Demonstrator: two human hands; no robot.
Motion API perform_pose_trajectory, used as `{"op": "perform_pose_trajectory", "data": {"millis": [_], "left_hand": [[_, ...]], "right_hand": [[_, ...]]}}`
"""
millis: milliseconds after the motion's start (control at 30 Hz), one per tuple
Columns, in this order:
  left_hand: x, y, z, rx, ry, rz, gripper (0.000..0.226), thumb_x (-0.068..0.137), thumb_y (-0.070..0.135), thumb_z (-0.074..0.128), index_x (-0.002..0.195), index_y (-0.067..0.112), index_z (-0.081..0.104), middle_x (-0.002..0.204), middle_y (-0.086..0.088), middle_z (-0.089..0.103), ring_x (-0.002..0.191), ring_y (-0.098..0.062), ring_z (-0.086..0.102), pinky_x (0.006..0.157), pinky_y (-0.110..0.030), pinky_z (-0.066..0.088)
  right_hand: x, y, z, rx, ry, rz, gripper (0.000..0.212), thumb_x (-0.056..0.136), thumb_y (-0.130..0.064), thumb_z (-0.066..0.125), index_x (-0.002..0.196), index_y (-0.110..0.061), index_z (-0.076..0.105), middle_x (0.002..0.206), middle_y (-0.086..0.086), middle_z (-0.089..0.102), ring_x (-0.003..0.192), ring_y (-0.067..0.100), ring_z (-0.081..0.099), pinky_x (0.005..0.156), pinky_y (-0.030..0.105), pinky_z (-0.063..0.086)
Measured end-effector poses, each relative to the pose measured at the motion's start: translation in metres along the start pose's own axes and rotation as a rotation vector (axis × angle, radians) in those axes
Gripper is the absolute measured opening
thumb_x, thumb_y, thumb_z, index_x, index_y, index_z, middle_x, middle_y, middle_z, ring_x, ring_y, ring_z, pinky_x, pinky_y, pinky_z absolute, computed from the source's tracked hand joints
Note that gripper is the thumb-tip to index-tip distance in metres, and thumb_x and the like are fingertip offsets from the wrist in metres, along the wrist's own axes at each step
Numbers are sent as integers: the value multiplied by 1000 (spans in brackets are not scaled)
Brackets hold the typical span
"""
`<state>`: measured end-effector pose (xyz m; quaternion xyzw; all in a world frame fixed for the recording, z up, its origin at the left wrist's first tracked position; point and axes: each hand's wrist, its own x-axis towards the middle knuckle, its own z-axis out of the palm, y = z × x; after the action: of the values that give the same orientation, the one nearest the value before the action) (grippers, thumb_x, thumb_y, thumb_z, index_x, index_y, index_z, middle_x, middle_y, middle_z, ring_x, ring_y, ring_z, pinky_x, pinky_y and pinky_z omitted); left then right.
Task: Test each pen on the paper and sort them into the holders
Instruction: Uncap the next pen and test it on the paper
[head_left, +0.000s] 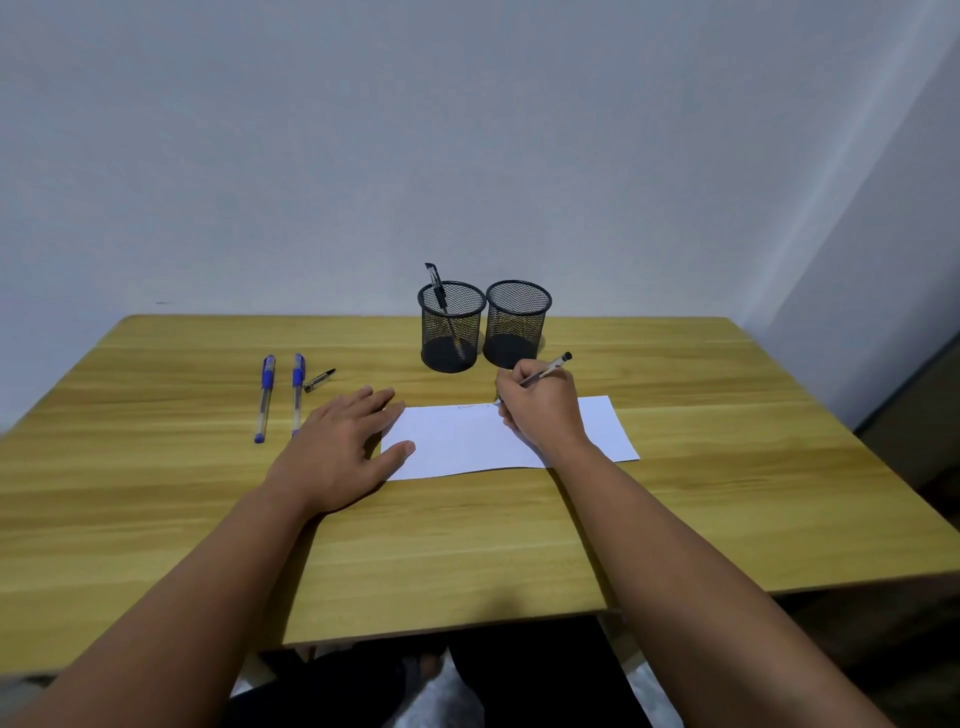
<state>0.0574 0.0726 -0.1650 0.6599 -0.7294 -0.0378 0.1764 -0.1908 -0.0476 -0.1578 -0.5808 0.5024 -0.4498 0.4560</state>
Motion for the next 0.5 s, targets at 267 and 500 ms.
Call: {"op": "perform_pose_trajectory", "data": {"millis": [267, 500], "left_hand": [[0, 0, 0, -6, 7, 4, 78, 88, 75, 31, 152, 32, 44, 163, 10, 32, 154, -10, 20, 123, -38, 22], [1, 1, 0, -3, 1, 3, 79, 88, 75, 30, 153, 32, 42, 164, 11, 31, 154, -9, 19, 123, -38, 21]], "right_hand": [[2, 5, 2, -51, 20, -59, 38, 95, -13, 68, 62, -5, 51, 72, 34, 61, 61, 29, 63, 61, 39, 56], [6, 9, 1, -38, 23, -50, 37, 95, -11, 66, 67, 0, 45, 63, 23, 49, 59, 30, 55, 59, 40, 52]]}}
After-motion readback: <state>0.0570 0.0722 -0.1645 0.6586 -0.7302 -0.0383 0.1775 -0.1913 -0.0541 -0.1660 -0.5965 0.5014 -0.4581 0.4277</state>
